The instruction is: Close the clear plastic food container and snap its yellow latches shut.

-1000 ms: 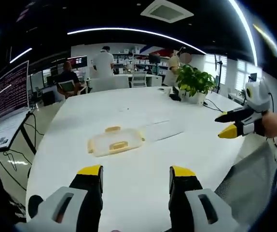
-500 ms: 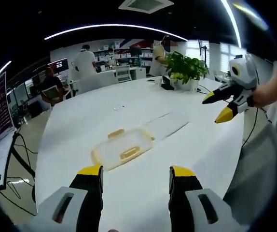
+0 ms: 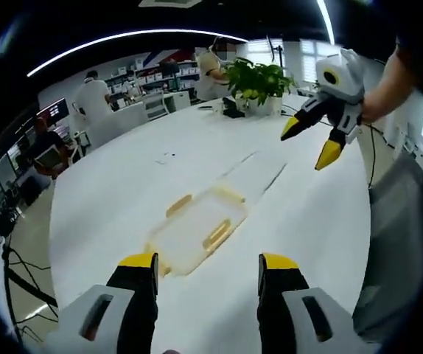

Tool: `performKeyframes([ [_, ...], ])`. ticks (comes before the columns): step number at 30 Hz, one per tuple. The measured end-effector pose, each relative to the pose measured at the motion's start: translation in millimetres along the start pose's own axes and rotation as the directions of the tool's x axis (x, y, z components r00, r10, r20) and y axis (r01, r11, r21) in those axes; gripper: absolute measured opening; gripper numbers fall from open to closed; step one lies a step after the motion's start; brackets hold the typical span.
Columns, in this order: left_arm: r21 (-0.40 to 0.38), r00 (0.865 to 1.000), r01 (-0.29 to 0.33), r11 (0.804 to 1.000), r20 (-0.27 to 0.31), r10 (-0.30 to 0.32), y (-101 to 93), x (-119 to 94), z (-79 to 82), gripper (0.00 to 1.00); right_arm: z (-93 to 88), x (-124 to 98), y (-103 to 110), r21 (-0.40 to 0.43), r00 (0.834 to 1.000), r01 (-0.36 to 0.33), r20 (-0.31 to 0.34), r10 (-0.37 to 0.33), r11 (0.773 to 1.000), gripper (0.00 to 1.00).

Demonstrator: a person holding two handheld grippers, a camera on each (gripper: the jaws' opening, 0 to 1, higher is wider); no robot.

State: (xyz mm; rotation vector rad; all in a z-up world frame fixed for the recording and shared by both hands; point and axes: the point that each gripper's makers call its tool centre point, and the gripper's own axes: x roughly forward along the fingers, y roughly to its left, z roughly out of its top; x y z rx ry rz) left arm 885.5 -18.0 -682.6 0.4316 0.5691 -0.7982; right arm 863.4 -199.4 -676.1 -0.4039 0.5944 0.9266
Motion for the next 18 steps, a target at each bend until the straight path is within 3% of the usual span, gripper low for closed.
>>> performKeyframes([
  [10, 0.094, 0.994, 0.101, 0.99, -0.053, -0.096, 19.2, 20, -6.6, 0.49, 13.2, 28, -9, -0.1, 0.996, -0.085, -0.033, 0.082, 0.991, 0.5],
  [14, 0.164, 0.984, 0.157, 0.974, -0.114, -0.139, 25.8, 28, -16.9, 0.48, 17.4, 41, -9, -0.14, 0.991, -0.132, -0.054, 0.126, 0.981, 0.48],
  [18, 0.182, 0.968, 0.232, 0.956, -0.139, -0.208, 28.4, 34, -18.3, 0.49, 20.3, 51, -12, -0.163, 0.985, -0.166, -0.08, 0.155, 0.972, 0.48],
])
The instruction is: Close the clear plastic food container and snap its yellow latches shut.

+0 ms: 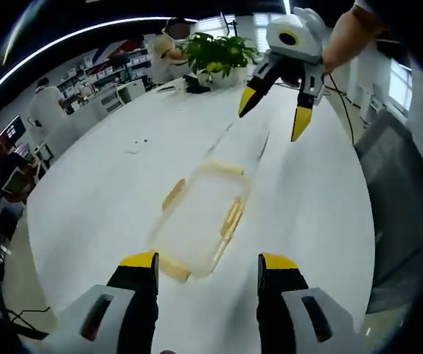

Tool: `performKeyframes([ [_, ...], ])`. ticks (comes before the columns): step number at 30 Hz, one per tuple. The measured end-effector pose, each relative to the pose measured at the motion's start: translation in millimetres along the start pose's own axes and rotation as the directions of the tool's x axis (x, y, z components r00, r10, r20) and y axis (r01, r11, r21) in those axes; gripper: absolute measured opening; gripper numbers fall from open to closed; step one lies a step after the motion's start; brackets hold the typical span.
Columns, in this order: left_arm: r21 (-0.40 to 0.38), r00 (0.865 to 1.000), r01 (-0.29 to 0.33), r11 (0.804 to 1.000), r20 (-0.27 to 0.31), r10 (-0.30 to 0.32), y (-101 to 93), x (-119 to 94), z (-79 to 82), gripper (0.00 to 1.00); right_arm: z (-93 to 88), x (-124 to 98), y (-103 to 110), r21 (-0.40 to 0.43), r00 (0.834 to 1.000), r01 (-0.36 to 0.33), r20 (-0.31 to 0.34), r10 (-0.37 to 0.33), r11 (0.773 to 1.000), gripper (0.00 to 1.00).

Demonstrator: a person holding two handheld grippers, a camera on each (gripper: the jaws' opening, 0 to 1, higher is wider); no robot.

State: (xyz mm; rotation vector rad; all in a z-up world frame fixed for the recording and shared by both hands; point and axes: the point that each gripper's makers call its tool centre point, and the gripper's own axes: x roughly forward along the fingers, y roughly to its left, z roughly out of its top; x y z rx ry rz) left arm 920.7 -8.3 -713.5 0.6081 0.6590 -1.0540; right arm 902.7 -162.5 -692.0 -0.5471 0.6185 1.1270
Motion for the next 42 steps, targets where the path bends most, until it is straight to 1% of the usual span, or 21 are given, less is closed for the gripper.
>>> performKeyframes([
  [1, 0.007, 1.0, 0.01, 1.0, 0.002, -0.01, 1.7, 1, 0.6, 0.49, 0.0, 2, -1, -0.005, 1.0, -0.013, -0.008, 0.013, 1.0, 0.48],
  [3, 0.008, 0.998, 0.069, 0.998, -0.01, -0.069, 0.7, 2, 0.5, 0.49, 1.2, 6, -6, -0.019, 1.0, -0.018, -0.017, 0.018, 1.0, 0.49],
  [4, 0.008, 0.996, 0.087, 0.996, -0.01, -0.087, 1.4, 3, 1.1, 0.49, 1.1, 7, -8, -0.036, 0.999, -0.025, -0.025, 0.024, 0.999, 0.49],
  [5, 0.021, 0.997, 0.078, 0.997, -0.021, -0.078, 7.7, 5, 0.5, 0.49, 0.5, 9, -10, -0.047, 0.999, -0.03, -0.036, 0.028, 0.998, 0.49],
  [6, 0.045, 0.995, 0.093, 0.995, -0.036, -0.091, 10.4, 6, -0.9, 0.49, -0.7, 11, -12, -0.048, 0.998, -0.035, -0.046, 0.033, 0.998, 0.49],
  [9, 0.049, 0.993, 0.11, 0.993, -0.056, -0.108, 17.6, 10, -2.5, 0.49, -9.6, 22, -22, -0.081, 0.995, -0.047, -0.094, 0.039, 0.996, 0.5],
  [11, 0.073, 0.989, 0.128, 0.989, -0.078, -0.123, 20.7, 12, -4.4, 0.49, -12.3, 25, -24, -0.093, 0.992, -0.057, -0.115, 0.046, 0.994, 0.5],
  [12, 0.077, 0.989, 0.127, 0.989, -0.08, -0.121, 21.9, 13, -4.4, 0.49, -12.7, 27, -25, -0.093, 0.992, -0.061, -0.119, 0.049, 0.994, 0.5],
  [13, 0.09, 0.988, 0.135, 0.987, -0.087, -0.127, 19.3, 14, -1.9, 0.49, -13.4, 28, -27, -0.09, 0.991, -0.067, -0.124, 0.056, 0.994, 0.51],
  [16, 0.112, 0.983, 0.164, 0.98, -0.107, -0.152, 19.9, 17, -3.0, 0.49, -17.3, 33, -30, -0.078, 0.985, -0.089, -0.153, 0.076, 0.993, 0.51],
  [19, 0.135, 0.974, 0.204, 0.97, -0.128, -0.187, 18.4, 21, -7.5, 0.48, -19.3, 38, -29, -0.094, 0.979, -0.119, -0.176, 0.101, 0.988, 0.5],
  [20, 0.135, 0.97, 0.223, 0.966, -0.132, -0.205, 16.6, 23, -8.6, 0.48, -21.4, 44, -34, -0.107, 0.976, -0.13, -0.188, 0.108, 0.986, 0.5],
  [21, 0.133, 0.968, 0.231, 0.964, -0.13, -0.214, 15.7, 24, -8.7, 0.48, -22.5, 46, -35, -0.105, 0.974, -0.137, -0.196, 0.115, 0.985, 0.5],
  [24, 0.151, 0.965, 0.243, 0.958, -0.133, -0.224, 15.0, 28, -10.1, 0.48, -25.0, 51, -36, -0.099, 0.969, -0.151, -0.21, 0.127, 0.984, 0.5],
  [26, 0.161, 0.962, 0.253, 0.954, -0.146, -0.231, 15.5, 32, -12.5, 0.48, -31.6, 55, -36, -0.104, 0.96, -0.173, -0.24, 0.144, 0.979, 0.5],
  [27, 0.163, 0.961, 0.256, 0.953, -0.147, -0.233, 16.0, 33, -12.6, 0.48, -33.3, 56, -36, -0.103, 0.958, -0.176, -0.245, 0.146, 0.979, 0.5],
  [29, 0.166, 0.957, 0.27, 0.948, -0.152, -0.246, 16.4, 35, -13.7, 0.48, -38.4, 66, -41, -0.105, 0.95, -0.195, -0.266, 0.161, 0.975, 0.5],
  [32, 0.179, 0.952, 0.286, 0.941, -0.169, -0.257, 17.8, 36, -17.4, 0.48, -40.9, 69, -37, -0.113, 0.944, -0.212, -0.28, 0.173, 0.971, 0.5],
  [35, 0.179, 0.947, 0.299, 0.937, -0.176, -0.269, 22.0, 39, -22.2, 0.49, -45.8, 74, -40, -0.117, 0.936, -0.216, -0.306, 0.172, 0.969, 0.5],
  [39, 0.177, 0.945, 0.302, 0.937, -0.187, -0.27, 26.8, 44, -29.1, 0.49, -47.1, 81, -44, -0.128, 0.932, -0.225, -0.317, 0.176, 0.966, 0.5],
  [42, 0.187, 0.945, 0.302, 0.935, -0.186, -0.269, 26.6, 46, -29.5, 0.49, -46.9, 82, -41, -0.13, 0.929, -0.226, -0.327, 0.174, 0.965, 0.5],
])
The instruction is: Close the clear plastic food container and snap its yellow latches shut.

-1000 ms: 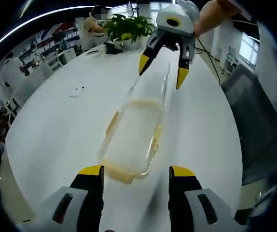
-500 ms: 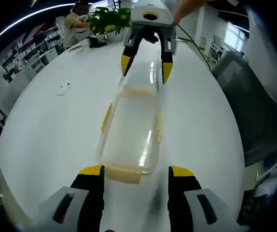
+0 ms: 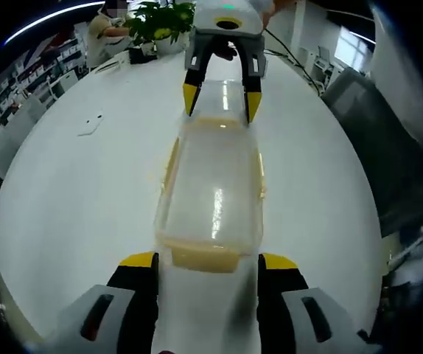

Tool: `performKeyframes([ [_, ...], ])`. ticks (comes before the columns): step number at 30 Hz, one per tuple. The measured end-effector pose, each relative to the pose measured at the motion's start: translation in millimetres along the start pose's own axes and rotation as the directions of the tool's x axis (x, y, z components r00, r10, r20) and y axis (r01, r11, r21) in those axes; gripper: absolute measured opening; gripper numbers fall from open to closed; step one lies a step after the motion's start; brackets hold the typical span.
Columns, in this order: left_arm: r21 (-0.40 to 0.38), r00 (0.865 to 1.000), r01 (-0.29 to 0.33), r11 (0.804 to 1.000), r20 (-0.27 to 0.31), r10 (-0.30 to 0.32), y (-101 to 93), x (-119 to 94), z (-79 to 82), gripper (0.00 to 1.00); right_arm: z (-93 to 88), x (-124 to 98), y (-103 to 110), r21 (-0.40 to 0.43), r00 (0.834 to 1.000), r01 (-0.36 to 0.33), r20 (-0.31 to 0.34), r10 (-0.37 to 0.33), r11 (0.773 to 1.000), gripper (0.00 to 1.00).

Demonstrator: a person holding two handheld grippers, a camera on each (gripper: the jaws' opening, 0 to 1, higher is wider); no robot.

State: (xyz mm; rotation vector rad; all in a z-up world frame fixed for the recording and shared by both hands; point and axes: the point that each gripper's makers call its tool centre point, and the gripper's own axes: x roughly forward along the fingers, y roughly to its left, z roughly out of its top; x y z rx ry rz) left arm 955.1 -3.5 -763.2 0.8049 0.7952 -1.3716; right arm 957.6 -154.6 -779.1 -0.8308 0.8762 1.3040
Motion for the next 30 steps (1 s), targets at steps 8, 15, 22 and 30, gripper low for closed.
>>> performKeyframes([
  [8, 0.032, 0.999, 0.038, 0.999, -0.012, -0.038, -1.3, 10, -5.8, 0.48, -3.0, 5, 0, -0.036, 1.0, 0.007, -0.028, -0.008, 0.999, 0.5],
  [15, 0.06, 0.998, 0.05, 0.997, -0.026, -0.049, -2.1, 15, -11.7, 0.46, -5.7, 10, 0, -0.025, 0.999, 0.002, -0.042, -0.003, 1.0, 0.48],
  [22, 0.072, 0.999, 0.051, 0.996, -0.018, -0.05, 5.8, 15, -13.0, 0.42, -7.3, 10, -1, -0.026, 0.999, -0.007, -0.046, 0.006, 1.0, 0.47],
  [30, 0.083, 0.998, 0.053, 0.995, -0.024, -0.052, 9.1, 16, -13.1, 0.42, -10.0, 9, 2, -0.05, 0.998, -0.016, -0.061, 0.013, 0.999, 0.45],
])
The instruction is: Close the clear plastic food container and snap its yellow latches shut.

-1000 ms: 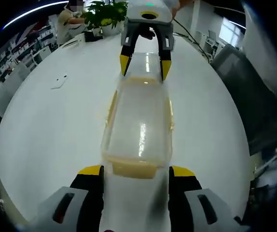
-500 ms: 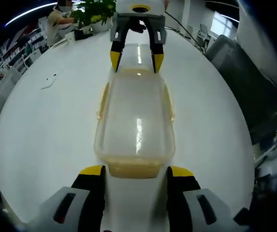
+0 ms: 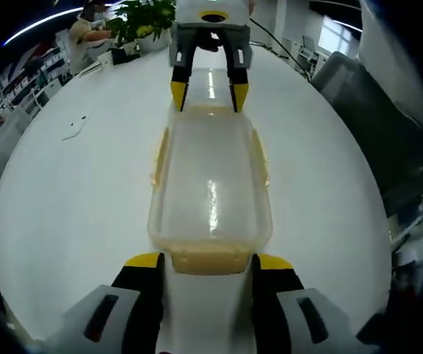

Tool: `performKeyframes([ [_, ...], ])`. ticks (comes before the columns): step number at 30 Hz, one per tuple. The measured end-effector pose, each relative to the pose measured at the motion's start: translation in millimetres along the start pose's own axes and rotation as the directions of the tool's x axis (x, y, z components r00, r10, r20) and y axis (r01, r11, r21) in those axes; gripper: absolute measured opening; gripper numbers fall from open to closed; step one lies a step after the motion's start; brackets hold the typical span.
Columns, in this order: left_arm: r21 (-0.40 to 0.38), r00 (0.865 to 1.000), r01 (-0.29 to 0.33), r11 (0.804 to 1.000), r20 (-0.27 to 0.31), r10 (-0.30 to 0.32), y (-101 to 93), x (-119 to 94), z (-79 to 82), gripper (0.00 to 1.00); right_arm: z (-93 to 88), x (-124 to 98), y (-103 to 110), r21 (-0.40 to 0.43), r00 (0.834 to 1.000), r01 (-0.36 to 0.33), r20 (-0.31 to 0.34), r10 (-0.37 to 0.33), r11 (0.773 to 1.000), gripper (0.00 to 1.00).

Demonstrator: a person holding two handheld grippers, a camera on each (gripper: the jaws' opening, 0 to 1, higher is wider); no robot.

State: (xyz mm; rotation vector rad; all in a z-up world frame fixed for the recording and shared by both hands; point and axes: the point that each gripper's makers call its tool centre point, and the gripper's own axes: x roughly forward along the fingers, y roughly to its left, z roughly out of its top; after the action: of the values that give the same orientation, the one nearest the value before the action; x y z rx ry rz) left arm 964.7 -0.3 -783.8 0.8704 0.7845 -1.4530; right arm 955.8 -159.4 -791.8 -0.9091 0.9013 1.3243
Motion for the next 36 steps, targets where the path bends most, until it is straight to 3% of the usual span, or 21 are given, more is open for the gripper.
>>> performKeyframes([
  [14, 0.002, 1.0, -0.007, 1.0, -0.012, 0.007, 7.7, 3.9, 0.8, 0.38, -1.8, -4.1, 4.8, -0.026, 0.999, 0.007, -0.049, -0.008, 1.0, 0.38],
  [36, 0.015, 1.0, -0.019, 1.0, -0.022, 0.019, 6.9, 1.6, 4.3, 0.33, -0.7, -3.5, 1.2, -0.008, 0.999, 0.013, -0.041, -0.013, 1.0, 0.36],
])
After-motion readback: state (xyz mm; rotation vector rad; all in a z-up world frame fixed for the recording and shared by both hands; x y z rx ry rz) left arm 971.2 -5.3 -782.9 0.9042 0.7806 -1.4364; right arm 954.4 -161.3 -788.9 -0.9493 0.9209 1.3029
